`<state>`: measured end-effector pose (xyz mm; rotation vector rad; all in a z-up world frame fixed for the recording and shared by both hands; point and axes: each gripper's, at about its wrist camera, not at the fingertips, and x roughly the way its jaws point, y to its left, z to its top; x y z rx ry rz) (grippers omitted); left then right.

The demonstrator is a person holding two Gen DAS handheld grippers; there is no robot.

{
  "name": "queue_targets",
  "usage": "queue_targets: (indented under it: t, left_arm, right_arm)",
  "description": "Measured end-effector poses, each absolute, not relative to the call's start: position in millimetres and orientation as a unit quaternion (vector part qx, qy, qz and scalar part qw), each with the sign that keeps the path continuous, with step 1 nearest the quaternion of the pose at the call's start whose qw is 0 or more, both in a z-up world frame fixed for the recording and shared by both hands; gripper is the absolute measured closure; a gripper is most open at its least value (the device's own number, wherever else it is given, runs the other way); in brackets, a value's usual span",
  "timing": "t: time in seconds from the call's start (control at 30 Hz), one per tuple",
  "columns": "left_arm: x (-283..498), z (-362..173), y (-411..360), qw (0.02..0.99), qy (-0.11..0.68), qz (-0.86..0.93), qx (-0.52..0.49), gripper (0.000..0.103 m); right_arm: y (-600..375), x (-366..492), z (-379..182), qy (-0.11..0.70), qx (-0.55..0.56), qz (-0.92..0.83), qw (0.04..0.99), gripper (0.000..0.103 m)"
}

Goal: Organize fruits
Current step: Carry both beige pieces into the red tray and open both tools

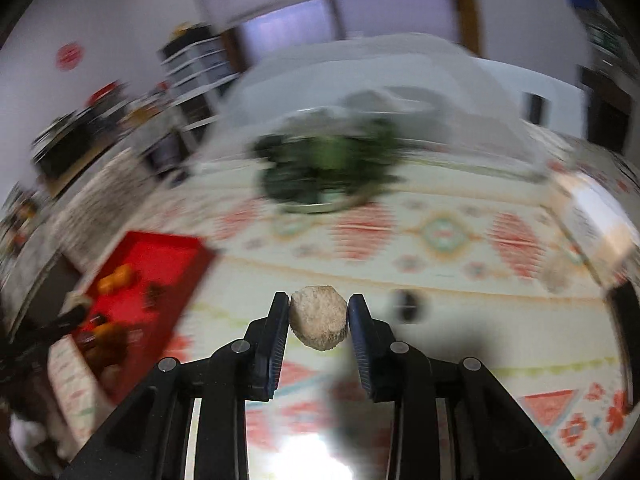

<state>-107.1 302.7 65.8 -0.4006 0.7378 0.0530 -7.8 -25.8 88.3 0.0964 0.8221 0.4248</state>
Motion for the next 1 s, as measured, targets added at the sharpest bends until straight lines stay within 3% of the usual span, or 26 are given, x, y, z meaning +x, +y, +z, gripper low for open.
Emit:
queue_targets:
  t: [0.47,0.53,0.6,1.0]
  left_arm:
    - [-116,61,338,0.917,0.345,0.041,-0.199,0.068]
    - [-115,60,339,0.916,0.344,0.036,-0.205,0.064]
    - [-117,61,342,0.916,0.338,0.035,-0.212,0.053]
    - [-126,71,336,0.920,0.331,0.038,-0.206,0.034]
  right_arm:
    - [139,-13,62,0.441,0.007,0.319,0.839,0.070]
    - [142,-10,59,0.443,0.008,0.320,0.837,0.069]
    - [145,-6,57,0.443,0.018,0.322,0.837,0.069]
    - [121,-14,71,0.425,0.051,0.309,0.849,0.054]
